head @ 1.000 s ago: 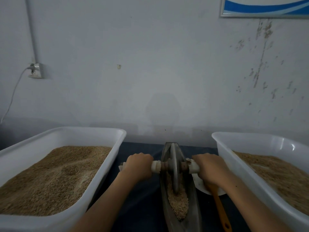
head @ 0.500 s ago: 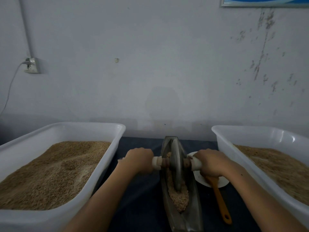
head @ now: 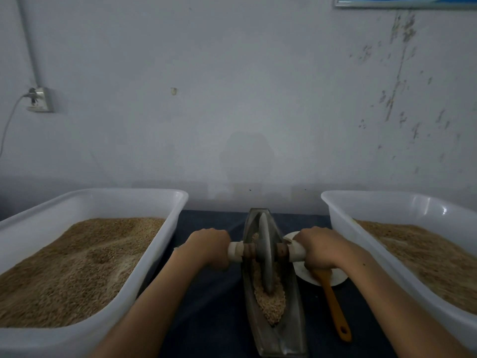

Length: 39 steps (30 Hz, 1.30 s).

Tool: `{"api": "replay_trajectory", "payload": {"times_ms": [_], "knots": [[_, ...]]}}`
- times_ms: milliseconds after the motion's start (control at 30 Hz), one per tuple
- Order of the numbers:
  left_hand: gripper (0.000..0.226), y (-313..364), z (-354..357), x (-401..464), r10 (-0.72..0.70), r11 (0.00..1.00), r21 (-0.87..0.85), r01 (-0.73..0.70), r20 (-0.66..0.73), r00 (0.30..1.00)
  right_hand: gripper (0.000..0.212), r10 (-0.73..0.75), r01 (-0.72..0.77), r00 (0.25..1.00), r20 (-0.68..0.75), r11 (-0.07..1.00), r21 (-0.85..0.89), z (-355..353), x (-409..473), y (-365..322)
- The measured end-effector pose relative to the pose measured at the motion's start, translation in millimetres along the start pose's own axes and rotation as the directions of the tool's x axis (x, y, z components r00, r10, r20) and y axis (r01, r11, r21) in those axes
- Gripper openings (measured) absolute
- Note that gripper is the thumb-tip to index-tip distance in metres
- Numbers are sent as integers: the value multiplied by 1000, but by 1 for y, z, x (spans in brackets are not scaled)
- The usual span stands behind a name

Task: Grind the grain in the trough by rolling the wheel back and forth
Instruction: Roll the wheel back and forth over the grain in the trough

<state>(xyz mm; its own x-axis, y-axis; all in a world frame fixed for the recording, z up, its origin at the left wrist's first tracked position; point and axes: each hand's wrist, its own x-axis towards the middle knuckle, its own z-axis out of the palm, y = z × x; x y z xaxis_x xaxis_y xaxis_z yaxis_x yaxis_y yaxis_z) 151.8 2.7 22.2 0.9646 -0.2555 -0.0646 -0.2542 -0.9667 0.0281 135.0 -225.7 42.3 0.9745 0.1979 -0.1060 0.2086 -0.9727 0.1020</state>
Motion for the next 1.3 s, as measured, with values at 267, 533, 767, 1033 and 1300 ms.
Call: {"api": "replay_trajectory", "payload": {"times_ms": [267,533,767,1033,1300], "knots": [[25,2,-2,1,10,999,34,-9,-13,1000,26,7,-11,997,74,998,64,1,1,3],[16,-1,11,1,-24,1000,0,24,-224,974,19,11,-33,954,-300,997,-68,9,5,-10],[27,2,2,-1,-16,999,32,19,-79,997,26,9,-12,995,-101,1000,-27,2,-1,-4],[34,6,-4,-3,-2,999,51,2,15,1000,28,7,-18,989,148,997,69,0,-1,3],[19,7,3,-4,-13,998,52,24,-212,977,15,-1,3,975,-222,1000,4,10,6,-3]]}}
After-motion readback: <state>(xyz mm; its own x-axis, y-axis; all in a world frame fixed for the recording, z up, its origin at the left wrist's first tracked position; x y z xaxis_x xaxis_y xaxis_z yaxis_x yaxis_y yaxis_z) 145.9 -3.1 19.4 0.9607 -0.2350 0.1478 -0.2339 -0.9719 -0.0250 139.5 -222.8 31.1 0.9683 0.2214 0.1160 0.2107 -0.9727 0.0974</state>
